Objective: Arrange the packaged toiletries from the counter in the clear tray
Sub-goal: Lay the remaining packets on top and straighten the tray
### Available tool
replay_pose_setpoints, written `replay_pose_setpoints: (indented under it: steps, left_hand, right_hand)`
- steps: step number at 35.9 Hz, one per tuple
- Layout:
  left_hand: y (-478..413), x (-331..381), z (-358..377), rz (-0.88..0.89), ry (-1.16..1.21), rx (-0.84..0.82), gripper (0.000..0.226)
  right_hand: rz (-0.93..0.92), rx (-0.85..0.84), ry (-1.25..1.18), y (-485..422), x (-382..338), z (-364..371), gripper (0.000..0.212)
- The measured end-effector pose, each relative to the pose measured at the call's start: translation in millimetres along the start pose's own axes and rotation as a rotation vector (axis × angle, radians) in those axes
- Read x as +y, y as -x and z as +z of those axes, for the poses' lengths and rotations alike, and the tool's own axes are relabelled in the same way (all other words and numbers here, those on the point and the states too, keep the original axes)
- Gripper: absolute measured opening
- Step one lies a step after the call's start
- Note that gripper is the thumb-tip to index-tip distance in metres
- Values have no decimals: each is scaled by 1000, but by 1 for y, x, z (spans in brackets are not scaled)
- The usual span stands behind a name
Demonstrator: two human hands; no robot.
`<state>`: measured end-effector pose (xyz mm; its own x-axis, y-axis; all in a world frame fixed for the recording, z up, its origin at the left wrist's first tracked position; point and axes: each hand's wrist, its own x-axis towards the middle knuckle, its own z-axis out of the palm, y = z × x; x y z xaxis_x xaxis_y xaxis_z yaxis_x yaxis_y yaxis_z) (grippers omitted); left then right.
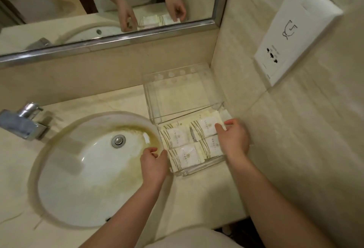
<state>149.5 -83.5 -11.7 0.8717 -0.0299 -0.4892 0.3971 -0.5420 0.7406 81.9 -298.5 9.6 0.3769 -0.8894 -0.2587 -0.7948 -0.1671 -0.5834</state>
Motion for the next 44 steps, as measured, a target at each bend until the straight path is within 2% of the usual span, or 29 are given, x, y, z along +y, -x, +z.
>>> replay_pose_setpoints:
  steps: [3, 5, 9, 15, 17, 19, 25, 30, 34, 40, 44]
  left_hand:
    - [5, -9, 0, -53, 16, -45, 46]
    - [9, -15, 1, -55, -2, -89, 45]
    - [10, -18, 1, 24, -42, -138, 28]
    - [1, -15, -1, 111, -69, -214, 39]
    - [0, -15, 1, 143, -70, -239, 37]
    - [-2, -17, 2, 164, -75, -247, 35]
    - [-8, -16, 4, 153, -96, -265, 31]
    - [-12, -16, 1, 151, -74, -244, 32]
    - [-15, -14, -4, 152, -46, -220, 32]
    - [-22, -5, -9, 147, -7, -215, 32]
    - [-30, -10, -9, 130, -7, -265, 43]
  right_hand:
    - [-57, 58, 80, 12, 1, -5, 45]
    - [-102, 82, 99, 26, 6, -7, 45]
    - [-139, 123, -38, 62, 29, -7, 36]
    - [389, -82, -522, 84, 60, 0, 51]
    - [476, -98, -695, 76, 59, 3, 52]
    - [479, -111, -761, 65, 56, 3, 52]
    - [395, -163, -746, 49, 57, 10, 49]
    - [387, -149, -823, 50, 57, 13, 44]
    - [371, -144, -859, 48, 53, 18, 50]
    - [357, -138, -870, 44, 42, 25, 42]
    - [372, -135, -880, 41, 43, 27, 45]
